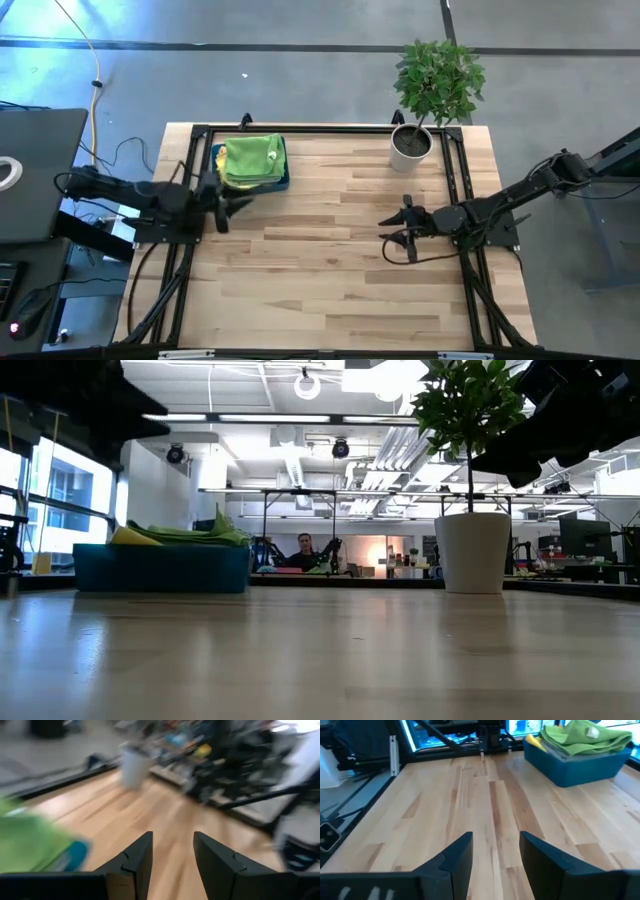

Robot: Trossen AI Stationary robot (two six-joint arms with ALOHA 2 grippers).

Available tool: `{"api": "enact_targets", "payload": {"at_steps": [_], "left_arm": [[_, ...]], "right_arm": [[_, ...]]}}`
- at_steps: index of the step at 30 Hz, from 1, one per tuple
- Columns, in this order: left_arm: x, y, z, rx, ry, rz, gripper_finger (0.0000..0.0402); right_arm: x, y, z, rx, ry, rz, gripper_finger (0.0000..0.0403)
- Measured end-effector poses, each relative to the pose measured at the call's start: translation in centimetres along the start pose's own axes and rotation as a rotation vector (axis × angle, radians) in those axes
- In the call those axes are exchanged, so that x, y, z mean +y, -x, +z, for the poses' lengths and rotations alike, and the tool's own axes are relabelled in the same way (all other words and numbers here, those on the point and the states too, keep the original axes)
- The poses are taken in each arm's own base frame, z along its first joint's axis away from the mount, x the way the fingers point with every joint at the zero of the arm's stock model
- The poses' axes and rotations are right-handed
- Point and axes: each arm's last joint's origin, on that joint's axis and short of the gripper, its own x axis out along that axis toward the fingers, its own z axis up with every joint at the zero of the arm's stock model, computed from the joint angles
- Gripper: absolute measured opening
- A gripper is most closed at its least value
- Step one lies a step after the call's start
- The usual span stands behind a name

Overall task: Fold microfiber towels
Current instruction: Return to Home Position

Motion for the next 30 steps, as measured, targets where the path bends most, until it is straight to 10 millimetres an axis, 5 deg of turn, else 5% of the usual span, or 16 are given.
{"api": "enact_targets", "payload": {"at_steps": [3,12,23,30], "left_arm": [[-0.1,-0.9,-1.1,-0.084,-0.033,-0.076,0.0133],[1.8,-1.5,-2.6,-0.093,-0.052,0.096,0.0133],[3.3,-2.4,-4.7,-0.064,0.007,0.157,0.0133],[4.0,-2.3,-5.6,0.003,-0.001,0.268,0.0133]], "right_arm": [[0.0,0.0,0.0,0.001,-0.001,0.009,0.0154],[-1.6,-0.3,0.5,-0.047,0.027,-0.195,0.0154],[-3.0,-0.5,1.2,-0.080,0.063,-0.194,0.0154],[-3.1,-0.5,-0.1,-0.033,0.056,-0.168,0.0143]]}}
